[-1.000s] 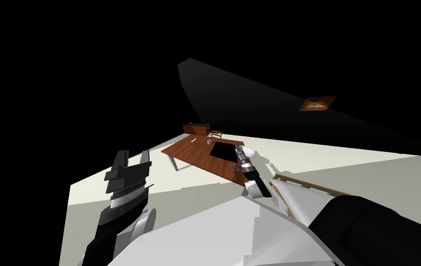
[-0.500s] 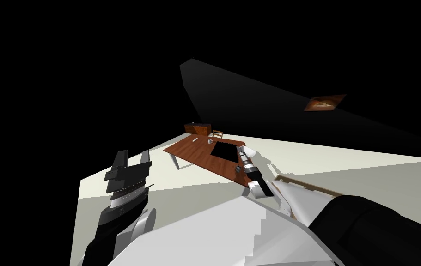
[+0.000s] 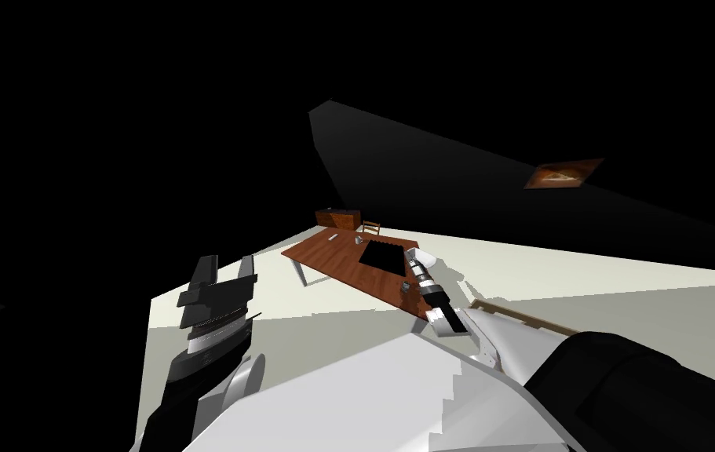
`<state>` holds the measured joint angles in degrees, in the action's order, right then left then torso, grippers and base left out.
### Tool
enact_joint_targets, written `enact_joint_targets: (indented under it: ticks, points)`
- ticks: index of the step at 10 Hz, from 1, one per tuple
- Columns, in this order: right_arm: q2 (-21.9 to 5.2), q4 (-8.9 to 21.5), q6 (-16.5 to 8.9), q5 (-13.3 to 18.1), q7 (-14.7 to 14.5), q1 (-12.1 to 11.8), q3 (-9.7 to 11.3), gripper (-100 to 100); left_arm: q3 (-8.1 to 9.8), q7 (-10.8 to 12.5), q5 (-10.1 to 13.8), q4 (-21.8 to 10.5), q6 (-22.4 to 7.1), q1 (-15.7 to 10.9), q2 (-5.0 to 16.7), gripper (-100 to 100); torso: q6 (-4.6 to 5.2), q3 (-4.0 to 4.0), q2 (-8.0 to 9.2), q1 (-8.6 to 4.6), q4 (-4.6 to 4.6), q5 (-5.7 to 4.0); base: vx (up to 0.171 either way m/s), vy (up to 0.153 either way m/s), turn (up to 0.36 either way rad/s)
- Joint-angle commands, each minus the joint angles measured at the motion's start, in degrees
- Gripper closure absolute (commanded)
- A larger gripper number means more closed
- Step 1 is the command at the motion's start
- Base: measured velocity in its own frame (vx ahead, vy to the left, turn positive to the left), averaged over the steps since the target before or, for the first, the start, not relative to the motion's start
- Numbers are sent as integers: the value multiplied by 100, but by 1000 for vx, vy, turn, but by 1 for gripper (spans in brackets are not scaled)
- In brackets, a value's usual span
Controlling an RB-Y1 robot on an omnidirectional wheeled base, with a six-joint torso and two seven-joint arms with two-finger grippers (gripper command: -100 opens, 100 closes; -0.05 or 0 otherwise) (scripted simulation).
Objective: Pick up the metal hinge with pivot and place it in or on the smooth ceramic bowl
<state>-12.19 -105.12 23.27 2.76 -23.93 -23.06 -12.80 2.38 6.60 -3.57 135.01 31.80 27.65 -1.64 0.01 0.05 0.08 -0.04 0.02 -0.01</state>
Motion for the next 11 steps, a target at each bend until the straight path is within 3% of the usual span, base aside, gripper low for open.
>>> enact_joint_targets:
  ticks: [1,2,3,6,9,10,11]
  points:
    - [-5,269,63,95,-286,30,-155,-100,0,0,0,0,0,0,0,0,0,0,0,0,0,0,-30,2,66]
    - [-5,269,63,95,-367,30,-155,-100,0,0,0,0,0,0,0,0,-1,0,1,2,0,0,-23,1,36]
    - [-14,503,107,179,-579,64,-294,-100,0,0,0,0,0,0,0,0,0,0,0,3,0,1,-28,-4,76]
    - [-16,742,154,268,-947,99,-429,-100,0,0,0,0,0,0,0,0,-1,0,0,-1,0,0,-22,-5,49]
    - [-5,1228,262,462,-1467,171,-688,-100,0,0,0,0,0,0,0,0,1,-1,-1,0,0,0,-22,-5,62]
    - [-5,1228,262,462,-1532,171,-688,-100,0,0,0,0,0,0,0,0,0,0,0,0,0,0,-19,-6,34]
    - [7,1475,322,566,-1751,208,-809,-100,0,0,0,0,0,0,0,0,0,-1,-2,0,0,0,-19,-8,74]
